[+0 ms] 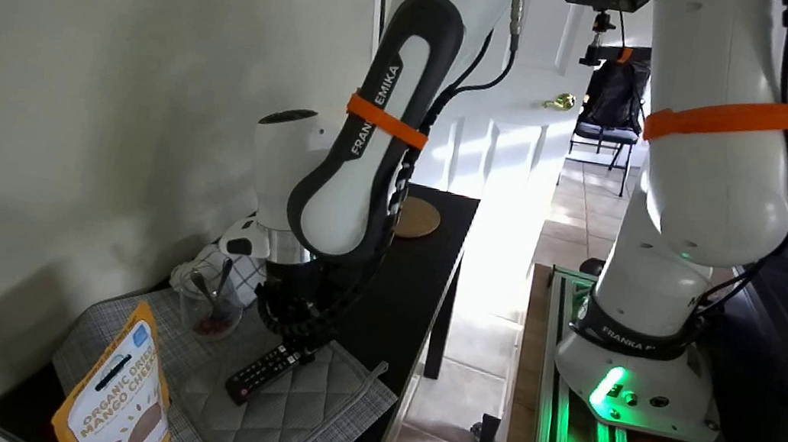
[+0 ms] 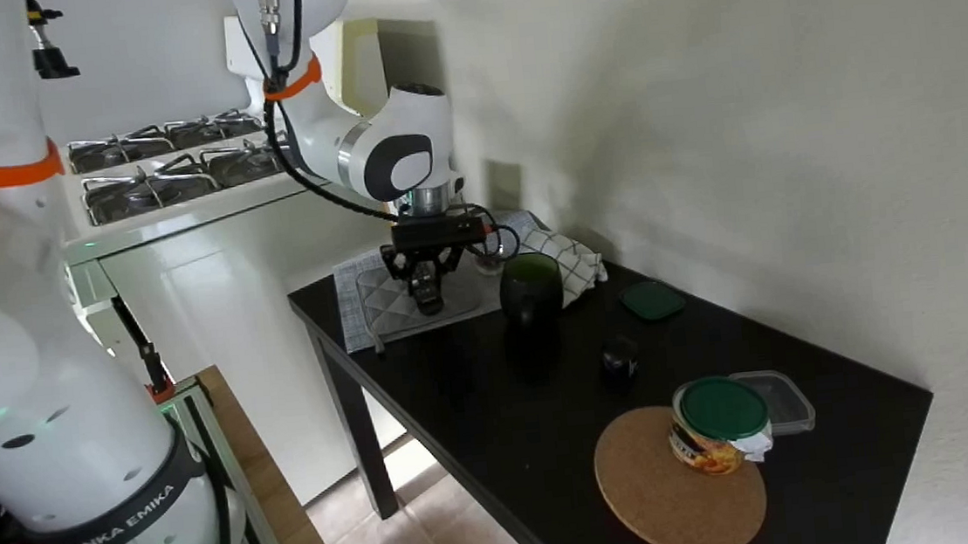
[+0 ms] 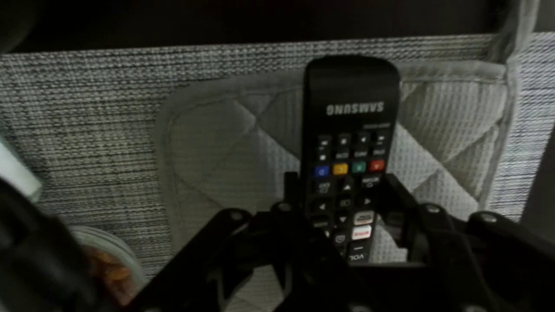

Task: Put the black remote control in the black mug.

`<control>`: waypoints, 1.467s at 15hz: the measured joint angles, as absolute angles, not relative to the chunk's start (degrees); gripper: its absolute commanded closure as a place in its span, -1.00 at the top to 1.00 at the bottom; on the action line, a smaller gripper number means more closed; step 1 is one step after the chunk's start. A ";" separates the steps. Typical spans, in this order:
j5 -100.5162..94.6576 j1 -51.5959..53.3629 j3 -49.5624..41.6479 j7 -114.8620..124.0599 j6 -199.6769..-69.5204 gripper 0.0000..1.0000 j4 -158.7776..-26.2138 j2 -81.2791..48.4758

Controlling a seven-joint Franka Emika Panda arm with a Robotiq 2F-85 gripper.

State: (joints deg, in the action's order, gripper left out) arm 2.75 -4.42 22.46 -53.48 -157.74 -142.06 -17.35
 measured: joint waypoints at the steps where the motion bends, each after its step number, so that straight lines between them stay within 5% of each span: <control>1: 3.43 -4.75 23.34 -55.33 -154.75 -0.54 -142.64 -15.64; 12: 3.22 0.16 10.52 -52.43 -126.10 -0.54 -155.16 15.69; 22: -5.52 -0.02 1.07 -29.25 -118.90 -0.54 -157.43 37.32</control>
State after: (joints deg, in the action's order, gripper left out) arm -5.52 -0.02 1.07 -29.25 -118.90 -157.43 37.32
